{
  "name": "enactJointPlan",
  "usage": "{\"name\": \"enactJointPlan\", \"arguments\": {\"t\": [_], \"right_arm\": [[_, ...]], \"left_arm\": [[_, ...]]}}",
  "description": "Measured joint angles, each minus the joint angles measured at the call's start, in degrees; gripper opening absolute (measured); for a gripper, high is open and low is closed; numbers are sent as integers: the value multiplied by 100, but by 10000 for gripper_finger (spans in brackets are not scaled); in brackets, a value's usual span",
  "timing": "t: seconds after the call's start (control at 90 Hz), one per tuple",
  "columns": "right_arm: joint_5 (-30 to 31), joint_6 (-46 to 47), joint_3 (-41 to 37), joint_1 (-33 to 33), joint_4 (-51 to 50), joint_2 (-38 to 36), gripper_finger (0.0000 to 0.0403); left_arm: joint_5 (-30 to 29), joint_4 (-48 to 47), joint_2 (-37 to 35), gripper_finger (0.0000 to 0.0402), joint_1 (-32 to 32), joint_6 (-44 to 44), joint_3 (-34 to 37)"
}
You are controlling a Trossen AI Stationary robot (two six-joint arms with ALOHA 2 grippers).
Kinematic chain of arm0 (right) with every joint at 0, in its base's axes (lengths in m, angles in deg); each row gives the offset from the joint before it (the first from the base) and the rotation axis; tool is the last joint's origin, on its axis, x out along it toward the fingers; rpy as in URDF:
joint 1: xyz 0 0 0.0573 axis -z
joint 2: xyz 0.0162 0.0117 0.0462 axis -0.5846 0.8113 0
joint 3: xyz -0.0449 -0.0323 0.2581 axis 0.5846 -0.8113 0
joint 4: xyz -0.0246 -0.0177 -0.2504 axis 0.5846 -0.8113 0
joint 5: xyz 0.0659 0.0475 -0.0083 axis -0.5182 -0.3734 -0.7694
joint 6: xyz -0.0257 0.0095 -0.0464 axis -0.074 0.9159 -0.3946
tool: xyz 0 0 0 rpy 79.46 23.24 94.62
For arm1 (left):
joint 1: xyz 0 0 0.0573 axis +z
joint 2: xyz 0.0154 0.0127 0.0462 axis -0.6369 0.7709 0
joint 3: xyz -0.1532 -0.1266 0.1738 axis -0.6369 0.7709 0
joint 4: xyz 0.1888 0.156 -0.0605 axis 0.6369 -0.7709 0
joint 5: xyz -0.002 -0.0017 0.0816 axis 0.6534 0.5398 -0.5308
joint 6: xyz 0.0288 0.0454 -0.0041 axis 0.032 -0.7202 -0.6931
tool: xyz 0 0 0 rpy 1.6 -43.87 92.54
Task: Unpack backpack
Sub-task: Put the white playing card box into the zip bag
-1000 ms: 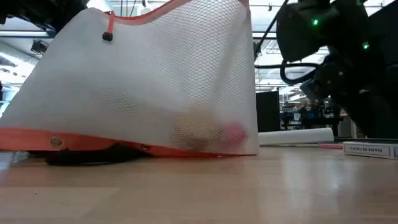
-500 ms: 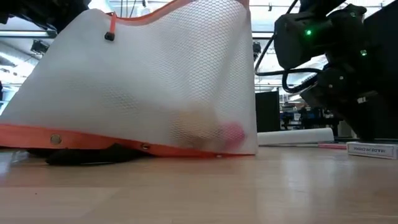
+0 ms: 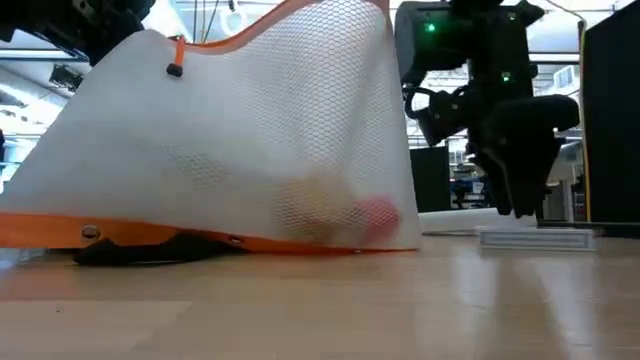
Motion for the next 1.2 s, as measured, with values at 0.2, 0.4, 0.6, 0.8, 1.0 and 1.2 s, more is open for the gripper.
{"name": "enactJointPlan", "arguments": {"t": [0.2,0.4,0.6,0.8,1.0,1.2], "right_arm": [[-55,66,9,67,78,-4,344],[-74,141,-144,235,591,-13,389],[-194,137,-543,245,839,-13,389],[-81,147,-1026,245,1272,-65,362],[-60,112,-1162,232,1413,-61,288],[234,434,-530,157,646,-66,273]], "left_arm": [[0,-4,0,0,0,7,0],[0,-72,0,0,0,9,0],[2,-87,0,0,0,9,0],[2,-85,0,0,0,9,0],[2,-83,0,0,-2,16,0],[2,-81,0,0,-2,46,0]]}}
